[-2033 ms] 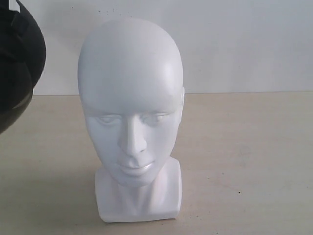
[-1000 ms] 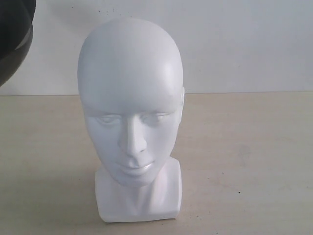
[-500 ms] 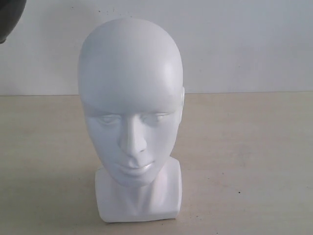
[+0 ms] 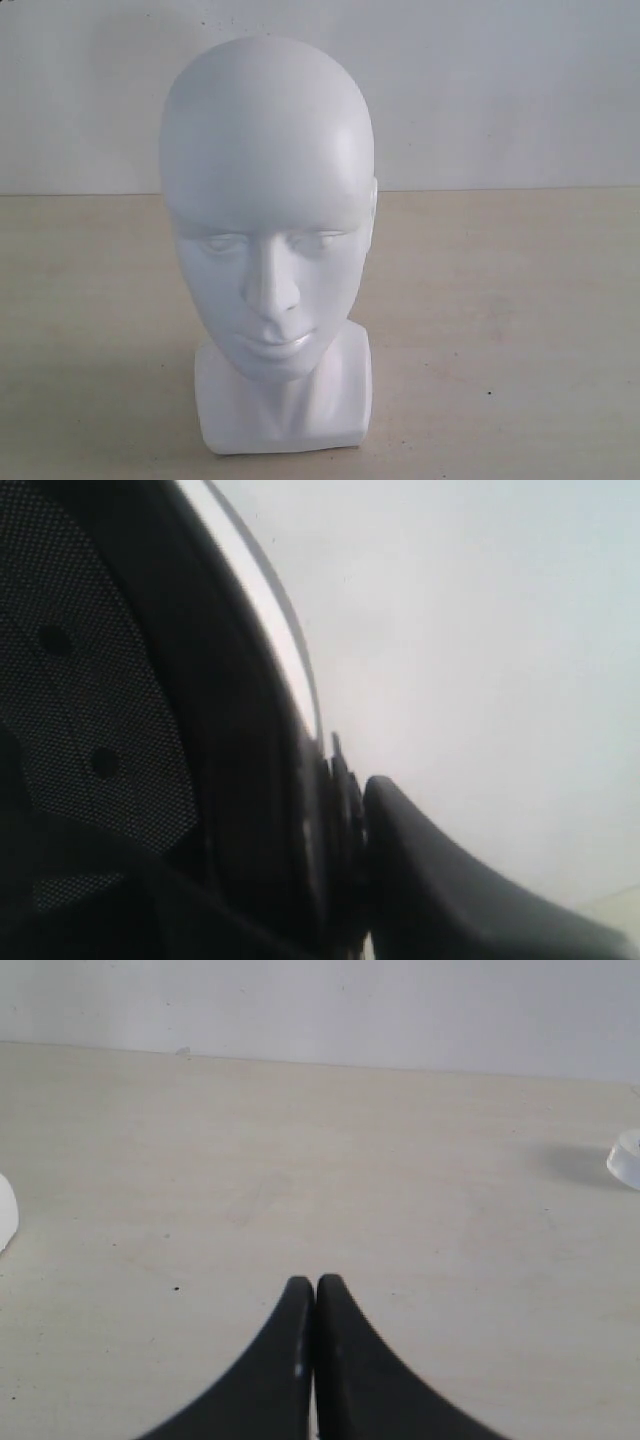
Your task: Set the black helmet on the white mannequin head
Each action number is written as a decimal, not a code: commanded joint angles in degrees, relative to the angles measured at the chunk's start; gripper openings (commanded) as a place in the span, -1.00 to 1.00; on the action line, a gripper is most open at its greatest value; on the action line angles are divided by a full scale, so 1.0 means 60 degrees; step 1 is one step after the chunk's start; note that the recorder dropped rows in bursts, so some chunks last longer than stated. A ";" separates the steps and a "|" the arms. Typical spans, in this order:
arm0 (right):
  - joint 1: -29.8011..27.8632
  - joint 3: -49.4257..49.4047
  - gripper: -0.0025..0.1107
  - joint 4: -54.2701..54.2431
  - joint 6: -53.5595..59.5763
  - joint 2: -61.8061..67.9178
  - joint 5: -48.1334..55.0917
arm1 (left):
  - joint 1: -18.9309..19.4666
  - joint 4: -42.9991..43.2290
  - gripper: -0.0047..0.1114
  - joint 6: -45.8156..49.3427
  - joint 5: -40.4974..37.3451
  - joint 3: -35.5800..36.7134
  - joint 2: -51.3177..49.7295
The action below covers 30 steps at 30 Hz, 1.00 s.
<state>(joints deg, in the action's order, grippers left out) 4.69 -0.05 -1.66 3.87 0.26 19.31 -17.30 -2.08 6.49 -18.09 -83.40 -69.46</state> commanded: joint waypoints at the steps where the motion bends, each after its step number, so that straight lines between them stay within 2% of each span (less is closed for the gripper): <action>1: -0.0019 0.0008 -0.96 0.0004 -0.0031 -0.0043 -0.0041 | -0.0085 0.0251 -0.85 0.0480 0.3015 0.0986 0.0597; 15: -0.0019 0.0008 -0.96 0.0004 -0.0031 -0.0043 -0.0041 | -0.0085 0.0251 -0.85 0.0082 0.7683 0.4012 0.1542; 26: -0.0019 0.0008 -0.96 0.0004 -0.0031 -0.0043 -0.0041 | -0.0085 0.0251 -0.85 -0.0758 1.2904 0.6603 0.1955; 30: -0.0019 0.0008 -0.96 0.0004 -0.0031 -0.0043 -0.0041 | -0.0085 0.0406 -0.85 -0.1081 1.3906 0.7234 0.1955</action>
<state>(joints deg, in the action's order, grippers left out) 4.69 -0.05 -1.66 3.87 0.26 19.31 -17.41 -2.55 0.68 55.45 -41.45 -58.91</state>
